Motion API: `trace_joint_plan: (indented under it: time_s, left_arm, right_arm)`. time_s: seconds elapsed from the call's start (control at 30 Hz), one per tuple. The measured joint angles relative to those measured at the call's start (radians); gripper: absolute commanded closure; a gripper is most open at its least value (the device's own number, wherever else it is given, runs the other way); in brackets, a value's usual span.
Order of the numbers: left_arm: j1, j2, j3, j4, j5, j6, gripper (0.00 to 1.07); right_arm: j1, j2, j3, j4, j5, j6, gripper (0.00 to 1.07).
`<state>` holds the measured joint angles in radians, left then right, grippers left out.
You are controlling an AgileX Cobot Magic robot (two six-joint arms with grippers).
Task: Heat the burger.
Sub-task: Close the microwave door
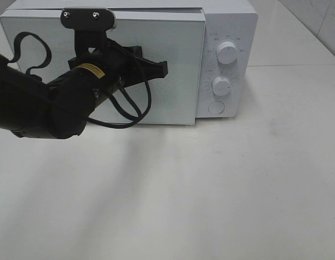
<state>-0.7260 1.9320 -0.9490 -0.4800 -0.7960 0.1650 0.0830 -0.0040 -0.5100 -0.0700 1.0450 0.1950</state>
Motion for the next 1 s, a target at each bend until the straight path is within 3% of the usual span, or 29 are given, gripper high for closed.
trace_joint_plan:
  time_s: [0.47, 0.73, 1.0]
  left_arm:
    - [-0.021, 0.056, -0.118, -0.028, 0.111, 0.038, 1.07]
    - [-0.029, 0.107, -0.216, -0.060, 0.166, 0.090, 1.07]
    - [-0.034, 0.091, -0.214, -0.071, 0.195, 0.107, 1.07]
  right_arm:
    - [0.000, 0.000, 0.000, 0.000, 0.000, 0.000, 0.32]
    - [0.000, 0.000, 0.000, 0.000, 0.000, 0.000, 0.32]
    - [0.000, 0.000, 0.000, 0.000, 0.000, 0.000, 0.32]
